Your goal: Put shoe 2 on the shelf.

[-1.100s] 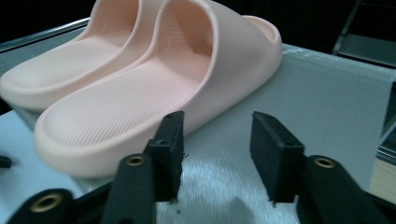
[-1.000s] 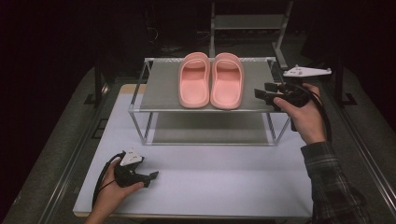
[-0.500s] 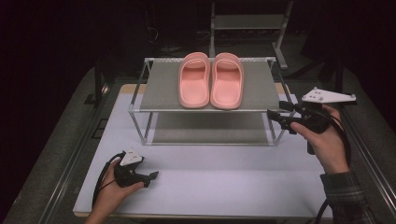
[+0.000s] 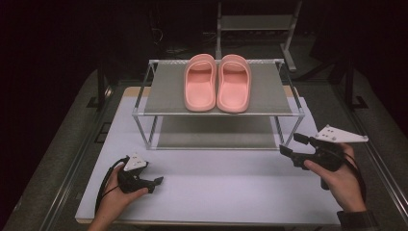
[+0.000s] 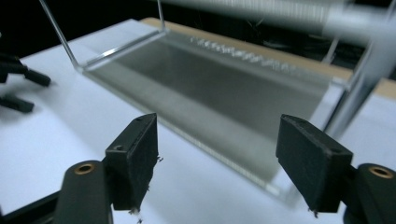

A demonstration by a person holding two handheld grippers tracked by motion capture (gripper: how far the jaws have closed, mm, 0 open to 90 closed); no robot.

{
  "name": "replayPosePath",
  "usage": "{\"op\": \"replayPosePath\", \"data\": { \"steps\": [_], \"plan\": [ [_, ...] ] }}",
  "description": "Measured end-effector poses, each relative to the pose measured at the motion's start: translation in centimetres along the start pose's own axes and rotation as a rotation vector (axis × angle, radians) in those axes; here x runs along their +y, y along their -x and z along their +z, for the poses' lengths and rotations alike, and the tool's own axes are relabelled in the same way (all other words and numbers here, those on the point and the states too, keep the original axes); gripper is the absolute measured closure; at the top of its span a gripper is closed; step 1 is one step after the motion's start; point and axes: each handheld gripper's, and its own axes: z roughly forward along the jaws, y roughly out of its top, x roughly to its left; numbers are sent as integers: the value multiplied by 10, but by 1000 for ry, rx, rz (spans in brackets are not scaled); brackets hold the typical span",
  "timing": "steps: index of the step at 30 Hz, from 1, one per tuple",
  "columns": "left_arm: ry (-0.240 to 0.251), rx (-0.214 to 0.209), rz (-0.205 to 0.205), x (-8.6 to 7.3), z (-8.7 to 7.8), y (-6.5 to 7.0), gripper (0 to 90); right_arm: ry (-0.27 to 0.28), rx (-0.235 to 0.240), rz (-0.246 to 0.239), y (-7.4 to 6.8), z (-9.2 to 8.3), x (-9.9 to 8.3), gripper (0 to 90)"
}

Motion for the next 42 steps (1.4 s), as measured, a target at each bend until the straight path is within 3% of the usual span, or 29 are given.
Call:
{"op": "replayPosePath", "data": {
  "steps": [4,5,7,20,26,31,32,42],
  "plan": [
    [1,0,0,0,0,0,156,-23,-5,16,1,1,-17,257],
    [0,0,0,0,0,0,156,-33,-13,26,1,2,-31,244],
    [0,0,0,0,0,0,156,-44,-21,29,2,3,-41,226],
    [2,1,2,0,0,0,157,-212,-83,16,10,14,-97,204],
    [2,1,2,0,0,0,157,-253,-87,21,14,19,-110,189],
    [2,1,2,0,0,0,157,-265,-92,7,14,21,-110,177],
    [2,1,2,0,0,0,157,-292,-105,-1,12,23,-109,167],
    [1,1,2,0,0,0,157,-297,-114,-15,11,24,-110,160]
  ]
}}
